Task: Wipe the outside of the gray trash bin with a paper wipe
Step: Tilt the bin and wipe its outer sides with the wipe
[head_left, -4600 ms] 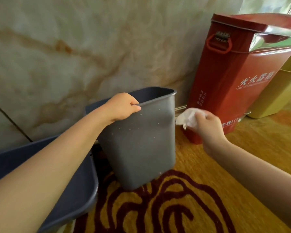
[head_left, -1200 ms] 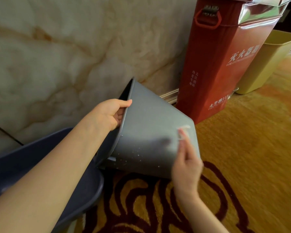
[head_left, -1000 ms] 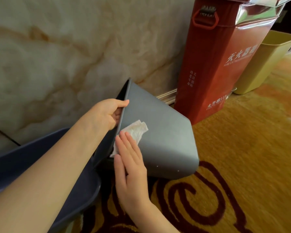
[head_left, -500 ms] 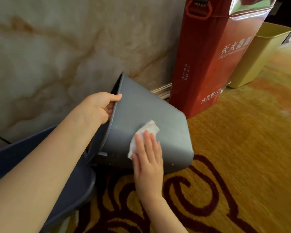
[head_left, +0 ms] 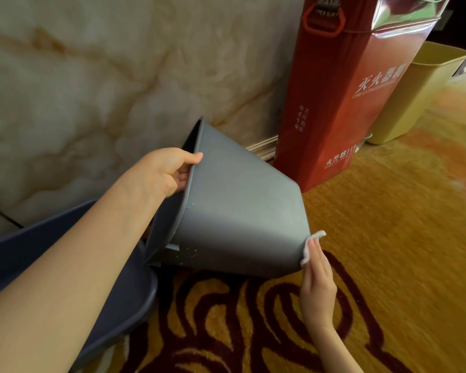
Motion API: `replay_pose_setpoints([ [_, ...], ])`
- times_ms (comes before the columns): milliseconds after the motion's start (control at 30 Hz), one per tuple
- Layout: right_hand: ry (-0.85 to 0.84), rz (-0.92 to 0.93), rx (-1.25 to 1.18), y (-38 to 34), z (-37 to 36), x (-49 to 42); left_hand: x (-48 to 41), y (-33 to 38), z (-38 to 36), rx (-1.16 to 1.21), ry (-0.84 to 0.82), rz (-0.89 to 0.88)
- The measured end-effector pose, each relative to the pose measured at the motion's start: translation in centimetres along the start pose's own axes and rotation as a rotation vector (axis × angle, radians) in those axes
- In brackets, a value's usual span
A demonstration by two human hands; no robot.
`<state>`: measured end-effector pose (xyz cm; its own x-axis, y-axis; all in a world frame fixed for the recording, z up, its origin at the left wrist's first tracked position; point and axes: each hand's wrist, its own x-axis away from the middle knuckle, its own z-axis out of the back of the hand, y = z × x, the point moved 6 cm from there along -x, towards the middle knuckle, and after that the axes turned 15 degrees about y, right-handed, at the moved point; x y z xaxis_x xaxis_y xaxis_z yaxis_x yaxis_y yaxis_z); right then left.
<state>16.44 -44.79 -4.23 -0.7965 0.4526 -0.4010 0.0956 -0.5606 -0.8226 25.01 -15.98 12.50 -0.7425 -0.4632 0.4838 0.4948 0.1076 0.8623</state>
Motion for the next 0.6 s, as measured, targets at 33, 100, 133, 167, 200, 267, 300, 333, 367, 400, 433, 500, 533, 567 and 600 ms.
replay_pose_setpoints([
  [33,0.040,-0.153,0.008,0.9,0.2,-0.5,0.0,0.1,0.1,-0.010,-0.007,-0.013],
  [100,0.098,-0.492,-0.036,2.3,0.4,-1.3,0.2,0.3,0.1,-0.056,-0.038,-0.049],
  [133,0.118,-0.615,-0.082,2.5,0.4,-1.7,0.3,0.5,0.1,-0.088,-0.061,-0.072],
  [167,0.124,-0.676,-0.120,2.2,0.4,-2.2,0.3,0.6,0.0,-0.122,-0.089,-0.090],
  [200,0.116,-0.684,-0.130,1.6,0.5,-2.7,0.4,0.6,0.0,-0.160,-0.125,-0.097],
  [267,0.059,-0.613,-0.082,0.3,0.6,-3.3,0.7,0.6,-0.2,-0.239,-0.211,-0.082],
  [300,0.028,-0.562,-0.064,0.0,0.6,-3.4,0.8,0.5,-0.4,-0.244,-0.241,-0.070],
  [333,0.004,-0.516,-0.053,-0.1,0.7,-3.4,0.6,0.5,-0.6,-0.219,-0.250,-0.059],
  [367,-0.011,-0.477,-0.041,0.0,0.8,-3.2,0.1,0.7,-0.8,-0.152,-0.227,-0.054],
  [400,-0.022,-0.449,-0.033,0.0,0.9,-3.1,-0.2,0.9,-1.1,-0.067,-0.185,-0.064],
  [433,-0.032,-0.441,-0.024,0.3,1.0,-3.0,-0.3,1.0,-1.4,0.007,-0.132,-0.075],
  [500,-0.032,-0.450,-0.006,0.7,1.2,-3.4,-0.3,1.2,-1.8,0.059,-0.068,-0.104],
  [533,-0.017,-0.456,0.006,0.7,1.4,-3.9,-0.1,1.3,-2.0,0.060,-0.066,-0.129],
  [567,0.007,-0.448,0.014,0.4,1.8,-4.5,0.0,1.5,-2.2,0.058,-0.078,-0.161],
  [600,0.035,-0.428,0.011,-0.2,2.1,-5.2,0.1,1.7,-2.4,0.052,-0.090,-0.190],
])
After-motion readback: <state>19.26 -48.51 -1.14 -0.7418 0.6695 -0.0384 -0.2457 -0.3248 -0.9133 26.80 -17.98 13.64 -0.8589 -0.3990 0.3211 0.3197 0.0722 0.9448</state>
